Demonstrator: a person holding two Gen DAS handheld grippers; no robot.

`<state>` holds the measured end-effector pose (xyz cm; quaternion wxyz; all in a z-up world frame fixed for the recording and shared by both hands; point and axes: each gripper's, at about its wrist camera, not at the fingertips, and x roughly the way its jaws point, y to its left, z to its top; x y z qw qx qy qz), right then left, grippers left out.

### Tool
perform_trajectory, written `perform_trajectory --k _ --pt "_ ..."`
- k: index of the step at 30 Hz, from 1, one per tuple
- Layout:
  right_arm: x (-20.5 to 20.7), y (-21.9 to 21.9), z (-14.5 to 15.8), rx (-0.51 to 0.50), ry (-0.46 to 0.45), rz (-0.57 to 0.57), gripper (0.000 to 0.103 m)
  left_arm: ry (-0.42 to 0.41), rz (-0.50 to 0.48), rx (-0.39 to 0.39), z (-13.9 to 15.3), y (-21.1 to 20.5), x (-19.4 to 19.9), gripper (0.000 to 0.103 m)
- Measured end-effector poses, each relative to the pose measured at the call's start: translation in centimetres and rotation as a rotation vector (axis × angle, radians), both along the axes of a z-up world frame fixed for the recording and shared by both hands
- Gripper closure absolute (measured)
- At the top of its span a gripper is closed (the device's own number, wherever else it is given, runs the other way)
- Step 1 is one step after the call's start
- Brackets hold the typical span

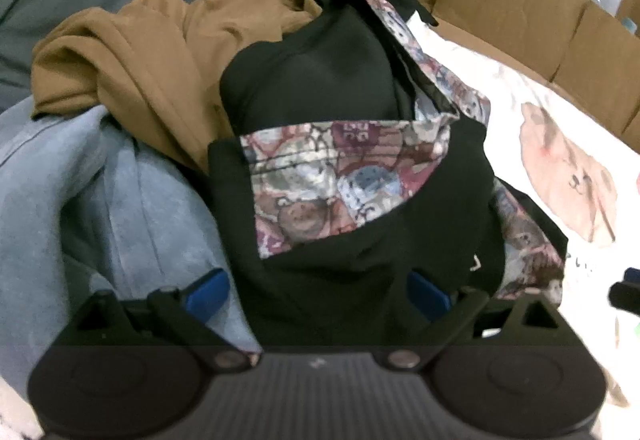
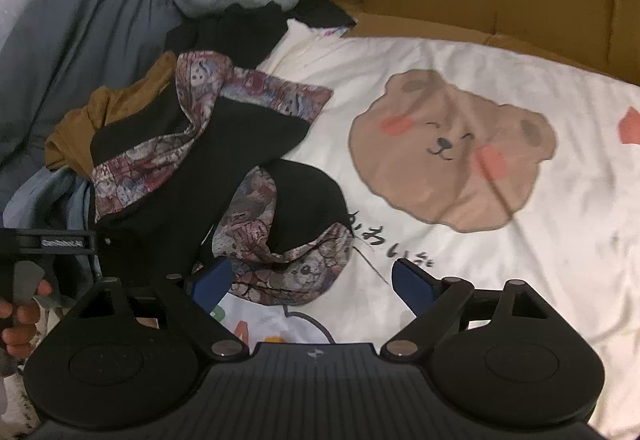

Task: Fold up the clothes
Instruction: 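Move both tools toward the black floral-lined garment on the pile, then grasp the black garment edge with the right tool while the left tool grasps its floral lining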

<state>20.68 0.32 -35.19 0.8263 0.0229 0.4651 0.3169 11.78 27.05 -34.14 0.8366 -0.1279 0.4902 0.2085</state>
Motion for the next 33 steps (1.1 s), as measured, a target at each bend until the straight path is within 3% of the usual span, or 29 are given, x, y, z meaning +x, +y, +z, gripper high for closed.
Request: perform_trajectory --k 5,14,26,33 --pt "1.1 2.2 -1.7 -0.009 0.018 0.040 0.021 -0.012 0.014 -0.018 0.0 0.5 0.1 0.008" --pt "2.4 5.0 -3.9 -0.080 0.012 0.097 0.021 -0.022 0.037 -0.039 0.3 1.0 0.4 0.013" --pt "3.3 5.9 -4.3 -0.122 -0.012 0.098 0.020 -0.044 0.043 -0.045 0.9 1.0 1.0 0.013" --pt "3.9 6.7 -5.1 -0.129 -0.003 0.121 0.020 -0.051 0.063 -0.075 0.0 2.1 2.5 0.023"
